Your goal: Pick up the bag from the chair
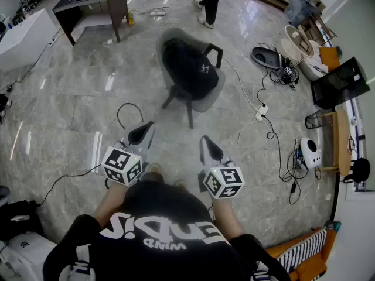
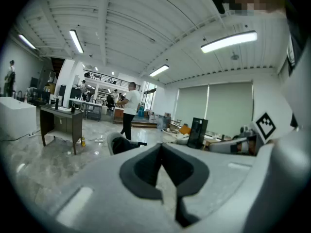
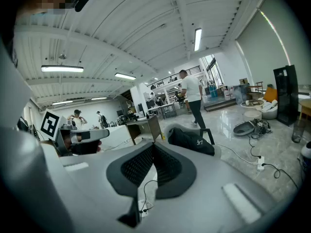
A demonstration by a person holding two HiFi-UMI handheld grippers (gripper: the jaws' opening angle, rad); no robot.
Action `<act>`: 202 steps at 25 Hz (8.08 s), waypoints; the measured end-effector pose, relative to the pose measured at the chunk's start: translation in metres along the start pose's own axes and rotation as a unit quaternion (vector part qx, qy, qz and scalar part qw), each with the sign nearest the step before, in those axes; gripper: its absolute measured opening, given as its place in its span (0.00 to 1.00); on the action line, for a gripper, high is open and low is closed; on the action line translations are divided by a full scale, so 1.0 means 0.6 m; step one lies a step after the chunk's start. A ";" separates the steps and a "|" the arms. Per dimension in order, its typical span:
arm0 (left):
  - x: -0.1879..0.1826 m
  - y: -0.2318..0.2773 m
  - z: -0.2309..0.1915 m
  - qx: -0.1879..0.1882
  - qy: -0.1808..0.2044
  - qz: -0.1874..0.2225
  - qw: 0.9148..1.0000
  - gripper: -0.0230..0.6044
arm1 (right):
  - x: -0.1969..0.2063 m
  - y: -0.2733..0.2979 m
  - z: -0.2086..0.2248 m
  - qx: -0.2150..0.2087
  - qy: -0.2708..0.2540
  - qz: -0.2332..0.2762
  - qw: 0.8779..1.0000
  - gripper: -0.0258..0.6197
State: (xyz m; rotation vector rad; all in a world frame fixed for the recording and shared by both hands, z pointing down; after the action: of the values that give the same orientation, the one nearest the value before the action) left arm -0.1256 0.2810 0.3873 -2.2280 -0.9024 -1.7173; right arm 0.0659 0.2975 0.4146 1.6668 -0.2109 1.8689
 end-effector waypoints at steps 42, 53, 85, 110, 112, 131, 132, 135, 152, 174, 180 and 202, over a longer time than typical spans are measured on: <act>-0.077 0.203 -0.237 0.059 -0.008 -0.025 0.998 0.04 | -0.055 0.251 0.082 0.086 0.042 0.025 0.995 0.04; -0.133 0.394 -0.295 0.040 -0.018 -0.030 0.999 0.04 | -0.122 0.392 0.241 0.069 0.042 0.019 0.997 0.04; -0.296 0.772 -0.395 -0.004 -0.034 -0.002 0.999 0.04 | -0.286 0.665 0.563 0.027 0.037 0.009 0.999 0.06; -0.246 0.869 -0.518 -0.016 -0.084 -0.074 0.994 0.62 | -0.216 0.805 0.572 -0.020 0.043 -0.079 0.996 0.50; -0.230 0.883 -0.527 -0.015 -0.082 -0.094 0.992 0.67 | -0.194 0.826 0.566 -0.028 0.045 -0.093 0.994 0.51; 0.055 1.044 -0.689 -0.085 -0.134 -0.230 0.960 0.86 | 0.127 0.997 0.648 -0.007 0.100 -0.226 0.969 0.52; 0.065 1.050 -0.695 -0.085 -0.136 -0.233 0.959 0.86 | 0.141 1.003 0.648 -0.008 0.102 -0.230 0.968 0.52; 0.090 1.065 -0.707 -0.082 -0.150 -0.234 0.957 0.86 | 0.174 1.016 0.643 -0.019 0.104 -0.237 0.966 0.52; 0.152 1.100 -0.704 -0.042 -0.196 -0.259 0.945 0.55 | 0.242 1.048 0.610 -0.084 0.134 -0.225 0.961 0.21; 0.092 1.026 -0.587 0.036 -0.154 -0.270 0.950 0.14 | 0.155 0.945 0.611 -0.040 0.118 -0.237 0.963 0.09; 0.033 1.022 -0.534 0.072 -0.154 -0.246 0.954 0.13 | 0.088 0.906 0.622 -0.028 0.112 -0.199 0.973 0.08; -0.305 0.943 -0.347 0.173 -0.124 -0.095 0.973 0.13 | -0.245 0.744 0.592 -0.033 0.124 -0.064 0.990 0.08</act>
State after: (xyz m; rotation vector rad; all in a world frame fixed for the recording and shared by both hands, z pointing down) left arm -0.0019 -0.3364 0.4028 -2.2021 -1.3924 -1.2395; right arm 0.1274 -0.2860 0.4678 1.3557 -0.0595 1.9275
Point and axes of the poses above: the fingertips, and each gripper's own axes: y forward along the fingers, z to its right, x out of its underside, the point moved 3 cm from there along -y, backward along the fingers, and after that the axes turned 8 degrees about -y, right-handed, at the moved point
